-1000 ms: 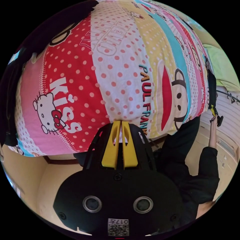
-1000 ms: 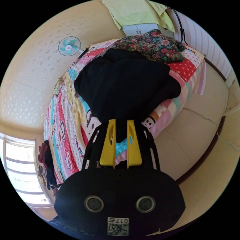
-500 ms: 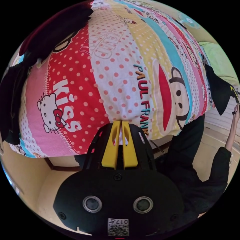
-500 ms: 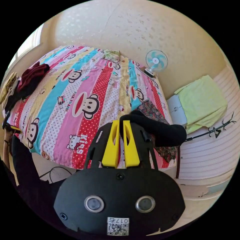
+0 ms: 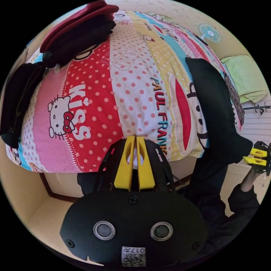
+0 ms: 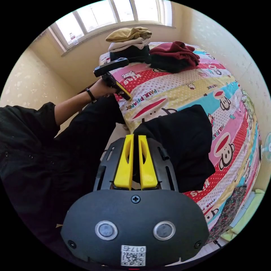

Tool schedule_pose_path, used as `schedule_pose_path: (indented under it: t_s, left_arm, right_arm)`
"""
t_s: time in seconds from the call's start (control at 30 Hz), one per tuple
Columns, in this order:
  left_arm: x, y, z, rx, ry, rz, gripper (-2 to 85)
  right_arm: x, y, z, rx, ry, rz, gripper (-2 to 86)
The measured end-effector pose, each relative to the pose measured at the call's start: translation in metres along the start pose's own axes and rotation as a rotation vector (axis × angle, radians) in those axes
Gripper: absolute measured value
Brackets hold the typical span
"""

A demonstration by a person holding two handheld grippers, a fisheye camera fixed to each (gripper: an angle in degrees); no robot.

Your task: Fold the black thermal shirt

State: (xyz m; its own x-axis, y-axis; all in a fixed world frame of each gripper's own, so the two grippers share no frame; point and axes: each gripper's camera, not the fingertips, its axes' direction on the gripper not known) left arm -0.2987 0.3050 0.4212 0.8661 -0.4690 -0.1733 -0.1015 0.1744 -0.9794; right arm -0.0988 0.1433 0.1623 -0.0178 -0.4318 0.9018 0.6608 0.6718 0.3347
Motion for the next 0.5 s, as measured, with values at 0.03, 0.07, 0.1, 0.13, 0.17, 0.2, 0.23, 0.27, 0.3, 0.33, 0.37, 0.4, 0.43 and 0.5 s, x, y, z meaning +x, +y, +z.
schedule_pose_path:
  t_s: [0.03, 0.07, 0.1, 0.13, 0.17, 0.2, 0.23, 0.27, 0.3, 0.33, 0.37, 0.4, 0.43, 0.5]
  left_arm:
    - [-0.001, 0.001, 0.000, 0.001, 0.011, -0.008, -0.9]
    - [-0.001, 0.002, 0.000, 0.000, 0.016, -0.012, -0.9]
    - [-0.002, 0.002, 0.000, -0.004, 0.024, -0.022, -0.9]
    - [-0.002, 0.003, 0.000, -0.010, 0.032, -0.030, -0.9]
    - [-0.002, 0.003, 0.000, -0.014, 0.035, -0.034, -0.9]
    - [-0.001, 0.003, 0.000, -0.019, 0.042, -0.042, -0.9]
    - [-0.001, 0.004, 0.000, -0.023, 0.049, -0.050, -0.9]
    - [-0.001, 0.005, 0.000, -0.024, 0.052, -0.054, -0.9]
    - [0.000, 0.007, 0.000, -0.024, 0.057, -0.062, -0.9]
    - [0.001, 0.010, 0.000, -0.019, 0.061, -0.070, -0.9]
    - [0.001, 0.011, 0.000, -0.016, 0.061, -0.074, -0.9]
    - [0.004, 0.015, 0.000, -0.007, 0.059, -0.079, -0.9]
    - [0.007, 0.019, -0.001, 0.006, 0.049, -0.080, -0.9]
    - [0.014, 0.025, -0.001, 0.024, 0.022, -0.078, -0.9]
  right_arm:
    - [0.018, 0.013, -0.012, 0.052, -0.068, 0.095, 2.7]
    - [0.039, 0.029, -0.027, 0.128, -0.164, 0.177, 2.3]
    - [0.050, 0.038, -0.034, 0.170, -0.199, 0.220, 2.1]
    - [0.074, 0.057, -0.047, 0.247, -0.243, 0.307, 1.8]
    - [0.097, 0.076, -0.055, 0.302, -0.252, 0.400, 1.5]
    - [0.110, 0.085, -0.057, 0.318, -0.251, 0.453, 1.5]
    - [0.135, 0.101, -0.058, 0.331, -0.243, 0.553, 1.5]
    - [0.158, 0.114, -0.054, 0.314, -0.234, 0.635, 1.7]
    - [0.169, 0.119, -0.051, 0.300, -0.232, 0.665, 1.8]
    - [0.186, 0.128, -0.042, 0.282, -0.231, 0.705, 2.3]
    - [0.201, 0.136, -0.034, 0.287, -0.237, 0.738, 3.2]
    - [0.206, 0.139, -0.029, 0.299, -0.239, 0.758, 3.9]
    - [0.216, 0.144, -0.019, 0.335, -0.249, 0.792, 5.9]
    - [0.230, 0.149, 0.003, 0.373, -0.282, 0.847, 9.7]
